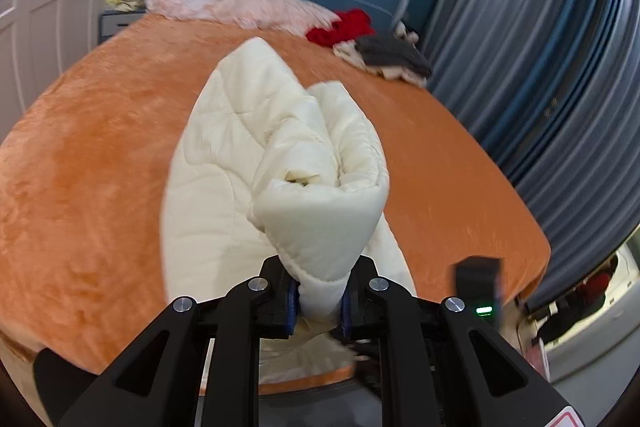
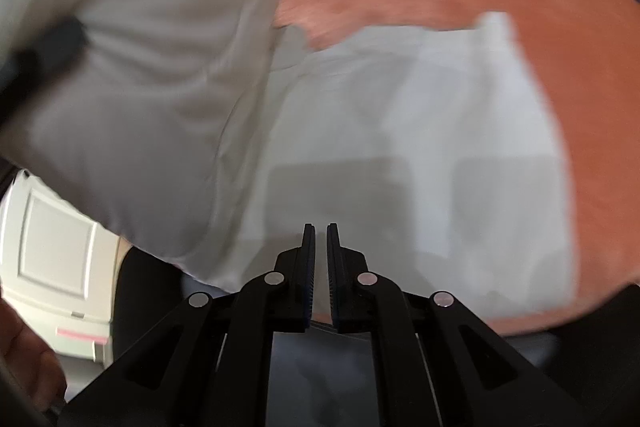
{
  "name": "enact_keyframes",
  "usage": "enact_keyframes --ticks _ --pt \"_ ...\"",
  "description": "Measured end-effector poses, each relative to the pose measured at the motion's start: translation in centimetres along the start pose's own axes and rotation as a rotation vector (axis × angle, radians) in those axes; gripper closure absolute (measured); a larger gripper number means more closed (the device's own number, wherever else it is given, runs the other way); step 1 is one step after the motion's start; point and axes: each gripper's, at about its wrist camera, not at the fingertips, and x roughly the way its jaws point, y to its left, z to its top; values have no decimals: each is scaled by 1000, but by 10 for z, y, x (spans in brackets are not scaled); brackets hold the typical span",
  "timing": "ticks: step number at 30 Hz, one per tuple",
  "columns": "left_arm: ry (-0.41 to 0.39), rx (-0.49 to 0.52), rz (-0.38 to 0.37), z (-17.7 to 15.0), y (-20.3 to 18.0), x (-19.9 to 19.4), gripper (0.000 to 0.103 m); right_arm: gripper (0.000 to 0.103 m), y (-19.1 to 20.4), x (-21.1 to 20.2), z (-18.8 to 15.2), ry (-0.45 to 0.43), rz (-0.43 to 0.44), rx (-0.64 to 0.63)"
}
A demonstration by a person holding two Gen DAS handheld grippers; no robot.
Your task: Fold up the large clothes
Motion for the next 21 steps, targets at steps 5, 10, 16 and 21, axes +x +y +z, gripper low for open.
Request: enact_keyframes --ticks 5,10,16,21 --pt "86 43 12 -16 -26 39 91 97 -46 -26 -6 -31 -50 80" --pt "155 75 39 -41 -43 71 89 97 -64 -42 -11 -58 -71 108" --pt "137 128 83 -53 -53 69 69 87 -55 -73 5 -137 -83 73" --pt "99 89 60 -54 -47 37 29 64 -37 -99 30 -213 -55 19"
